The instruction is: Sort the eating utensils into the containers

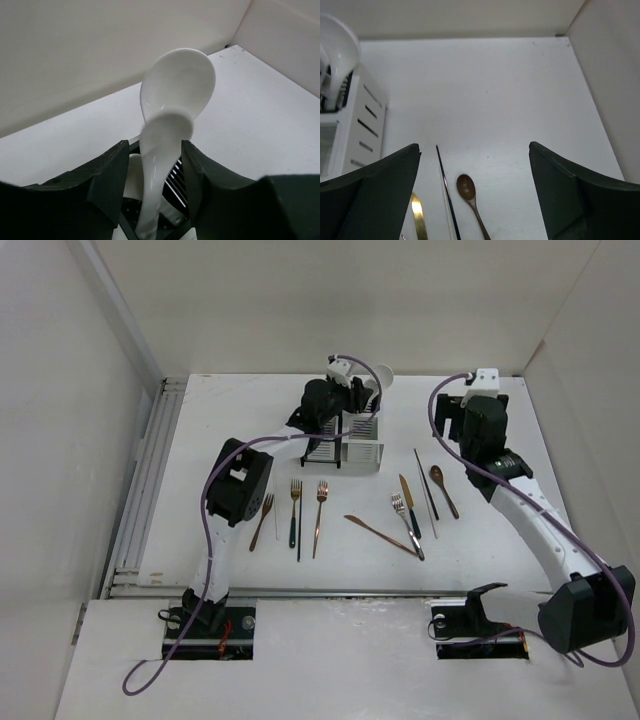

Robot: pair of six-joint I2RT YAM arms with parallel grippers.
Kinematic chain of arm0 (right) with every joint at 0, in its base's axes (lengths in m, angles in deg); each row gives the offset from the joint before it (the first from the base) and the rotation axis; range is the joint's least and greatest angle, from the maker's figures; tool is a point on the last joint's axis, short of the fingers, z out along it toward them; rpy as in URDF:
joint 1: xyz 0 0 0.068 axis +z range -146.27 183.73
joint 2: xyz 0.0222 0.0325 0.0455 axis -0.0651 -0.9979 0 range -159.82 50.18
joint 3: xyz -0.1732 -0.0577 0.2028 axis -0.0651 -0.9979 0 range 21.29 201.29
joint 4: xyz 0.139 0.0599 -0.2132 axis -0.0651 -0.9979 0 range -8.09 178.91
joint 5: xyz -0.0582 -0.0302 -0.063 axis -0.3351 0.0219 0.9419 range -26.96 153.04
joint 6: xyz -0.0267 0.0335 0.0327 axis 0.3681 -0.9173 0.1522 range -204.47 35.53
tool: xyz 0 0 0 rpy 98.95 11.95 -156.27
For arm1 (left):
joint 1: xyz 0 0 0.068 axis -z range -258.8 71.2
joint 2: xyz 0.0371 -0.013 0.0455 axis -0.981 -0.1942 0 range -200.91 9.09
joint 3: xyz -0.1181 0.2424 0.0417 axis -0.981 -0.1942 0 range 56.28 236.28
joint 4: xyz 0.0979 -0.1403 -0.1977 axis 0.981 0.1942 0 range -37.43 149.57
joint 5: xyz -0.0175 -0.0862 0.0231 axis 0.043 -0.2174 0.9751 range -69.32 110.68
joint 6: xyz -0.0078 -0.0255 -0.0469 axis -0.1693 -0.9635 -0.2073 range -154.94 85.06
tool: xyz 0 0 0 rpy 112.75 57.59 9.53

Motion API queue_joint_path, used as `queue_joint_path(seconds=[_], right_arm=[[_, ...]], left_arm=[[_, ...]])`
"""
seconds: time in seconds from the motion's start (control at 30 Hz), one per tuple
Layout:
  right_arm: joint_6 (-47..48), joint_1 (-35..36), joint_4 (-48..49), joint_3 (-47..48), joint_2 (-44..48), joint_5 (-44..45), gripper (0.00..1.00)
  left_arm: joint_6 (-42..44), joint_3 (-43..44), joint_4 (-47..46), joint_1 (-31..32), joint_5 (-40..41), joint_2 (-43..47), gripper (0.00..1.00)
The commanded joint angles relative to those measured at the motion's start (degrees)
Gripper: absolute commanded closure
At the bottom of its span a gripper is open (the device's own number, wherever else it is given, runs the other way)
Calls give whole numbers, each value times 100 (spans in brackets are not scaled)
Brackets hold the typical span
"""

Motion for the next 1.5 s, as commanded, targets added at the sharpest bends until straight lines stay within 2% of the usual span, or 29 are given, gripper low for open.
queue_joint_path(seconds=[0.0,0.1,0.13,0.17,0.2,0.3,0.47,0.7,0.9,1.07,1.2,1.3,1.33,1.43,1.47], right_arm=[[95,-131,-938,317,-284,-829,5],[218,-131,-1843,677,-732,-831,4],[219,-201,-2071,861,-864,-892,6],[271,-315,-2283,941,-996,-971,19],[271,-403,-2659,1012,-1250,-1076,27],[332,-877,-3179,1065,-1663,-1560,43],[535,-957,-3392,995,-2086,-1736,44],[658,-1010,-3576,942,-2737,-1990,44],[544,-1010,-3788,942,-3254,-2220,44],[421,-1010,-3718,942,-3546,-2351,47],[351,-1010,-3665,1117,-3722,-2132,53],[351,-1010,-3542,1171,-3880,-2132,65],[351,-1010,-3542,1171,-3950,-2132,76],[351,-1010,-3542,1171,-4003,-2124,100],[298,-1010,-3489,1171,-3855,-2062,100]], left_arm=[[82,-61,-275,35,42,113,56],[135,-113,-205,35,95,236,53],[135,-113,-153,35,156,314,52],[135,-113,-152,35,156,402,52],[135,-113,-74,35,156,403,52],[240,-113,120,-18,209,691,48],[583,-113,594,-79,629,1193,42],[926,-588,1245,-246,1447,2081,40],[926,-948,1886,-554,1448,2591,40],[926,-1430,1817,-774,1510,2837,40],[874,-1738,1764,-993,1449,3109,40],[874,-1993,1764,-1151,1396,3250,40],[821,-2064,1703,-1152,1326,3390,40],[821,-2318,1650,-1292,1325,3461,40],[821,-2380,1650,-1344,1378,3522,40]])
